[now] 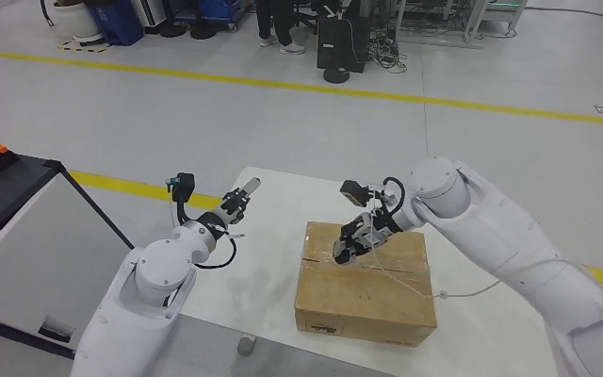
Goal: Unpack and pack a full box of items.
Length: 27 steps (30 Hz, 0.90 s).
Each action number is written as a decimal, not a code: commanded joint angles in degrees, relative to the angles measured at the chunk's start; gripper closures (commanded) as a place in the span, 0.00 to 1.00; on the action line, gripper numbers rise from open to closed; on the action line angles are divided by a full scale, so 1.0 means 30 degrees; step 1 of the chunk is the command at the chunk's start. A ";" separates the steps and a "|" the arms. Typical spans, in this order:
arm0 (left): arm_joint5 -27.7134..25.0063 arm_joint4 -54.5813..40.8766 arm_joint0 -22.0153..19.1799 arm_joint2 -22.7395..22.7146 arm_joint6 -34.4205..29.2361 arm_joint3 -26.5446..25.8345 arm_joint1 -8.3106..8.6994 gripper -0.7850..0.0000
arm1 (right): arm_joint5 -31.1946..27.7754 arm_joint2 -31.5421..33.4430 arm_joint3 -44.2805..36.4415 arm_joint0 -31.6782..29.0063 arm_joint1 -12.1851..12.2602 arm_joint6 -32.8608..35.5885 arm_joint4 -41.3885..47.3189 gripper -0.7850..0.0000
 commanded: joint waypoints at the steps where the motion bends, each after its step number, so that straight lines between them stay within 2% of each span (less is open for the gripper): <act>1: 0.0000 0.0000 0.0000 0.0000 0.0000 0.0000 0.0000 0.00 | -0.0166 -0.0709 0.0888 0.0525 -0.0580 0.0160 0.0057 1.00; 12: 0.0000 0.0000 0.0000 0.0000 0.0000 0.0000 0.0000 0.00 | -0.0736 -0.3843 0.5040 0.2671 -0.3823 0.0729 -0.0012 1.00; 27: 0.0000 0.0000 0.0000 0.0000 0.0000 0.0000 0.0000 0.00 | -0.0799 -0.4674 0.8558 0.3641 -0.7303 0.0792 -0.0527 1.00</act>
